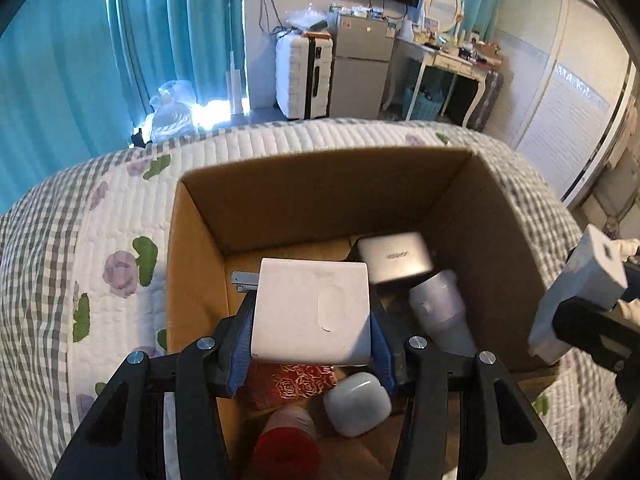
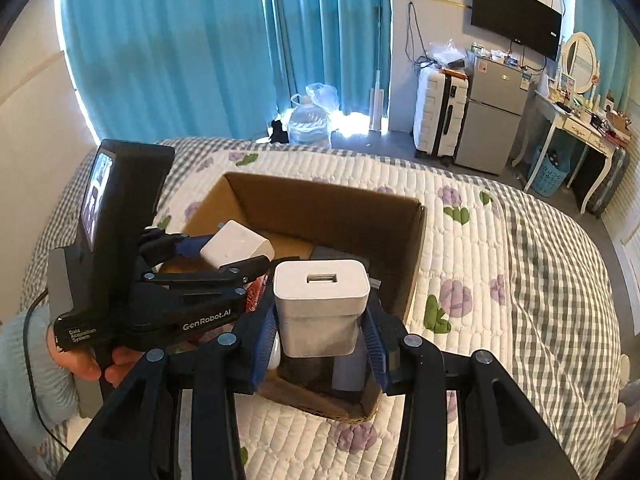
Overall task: Organize rigid objects
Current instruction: 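Drop the white block into the box with the left tool while the right carries the cube, then lower the white charger cube into the box and open the right tool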
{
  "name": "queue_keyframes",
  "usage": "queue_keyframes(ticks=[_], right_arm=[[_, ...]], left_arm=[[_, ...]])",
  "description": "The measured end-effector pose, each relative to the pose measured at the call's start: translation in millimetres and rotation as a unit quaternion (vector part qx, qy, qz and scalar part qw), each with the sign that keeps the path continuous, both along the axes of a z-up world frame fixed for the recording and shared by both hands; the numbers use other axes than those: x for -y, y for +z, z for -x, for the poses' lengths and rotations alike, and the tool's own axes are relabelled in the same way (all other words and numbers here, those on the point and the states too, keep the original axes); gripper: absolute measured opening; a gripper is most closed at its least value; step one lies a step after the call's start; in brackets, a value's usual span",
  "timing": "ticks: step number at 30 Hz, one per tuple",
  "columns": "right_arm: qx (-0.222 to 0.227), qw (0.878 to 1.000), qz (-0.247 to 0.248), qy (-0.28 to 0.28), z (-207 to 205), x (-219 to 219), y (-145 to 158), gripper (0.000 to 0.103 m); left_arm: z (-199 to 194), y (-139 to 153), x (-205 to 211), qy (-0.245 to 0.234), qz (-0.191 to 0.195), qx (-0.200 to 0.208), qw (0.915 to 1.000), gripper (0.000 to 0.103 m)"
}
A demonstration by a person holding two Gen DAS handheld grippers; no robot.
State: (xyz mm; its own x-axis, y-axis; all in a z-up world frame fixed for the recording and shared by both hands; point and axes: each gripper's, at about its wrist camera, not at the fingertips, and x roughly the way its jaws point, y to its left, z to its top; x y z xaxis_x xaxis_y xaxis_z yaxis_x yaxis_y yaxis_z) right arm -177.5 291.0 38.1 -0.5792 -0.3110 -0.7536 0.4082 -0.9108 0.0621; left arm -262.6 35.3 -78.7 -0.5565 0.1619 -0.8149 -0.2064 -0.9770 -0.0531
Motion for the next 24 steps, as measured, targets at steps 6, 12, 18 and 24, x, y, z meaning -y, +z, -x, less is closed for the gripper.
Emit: queue_keyframes(ticks=[6, 12, 18, 24], right_arm=[[0.007, 1.0, -0.003, 0.001, 5, -3, -12, 0.04], [0.0, 1.0, -0.002, 0.001, 8, -4, -9, 0.04], [0.033, 0.999, -0.013, 0.008, 33, 14, -27, 0.04], [0.085, 0.996, -0.019, 0.0, 65, 32, -63, 0.04]], left_arm=[[-4, 2, -2, -0.004, 0.019, -0.007, 0.9998, 0.069], [-19, 26, 12, -0.001, -0.009, -0.033, 0.9994, 0.069], [-38, 56, 21, -0.007, -0.016, -0.079, 0.9968, 0.072], [-42, 61, 24, -0.007, 0.004, -0.093, 0.9956, 0.072]])
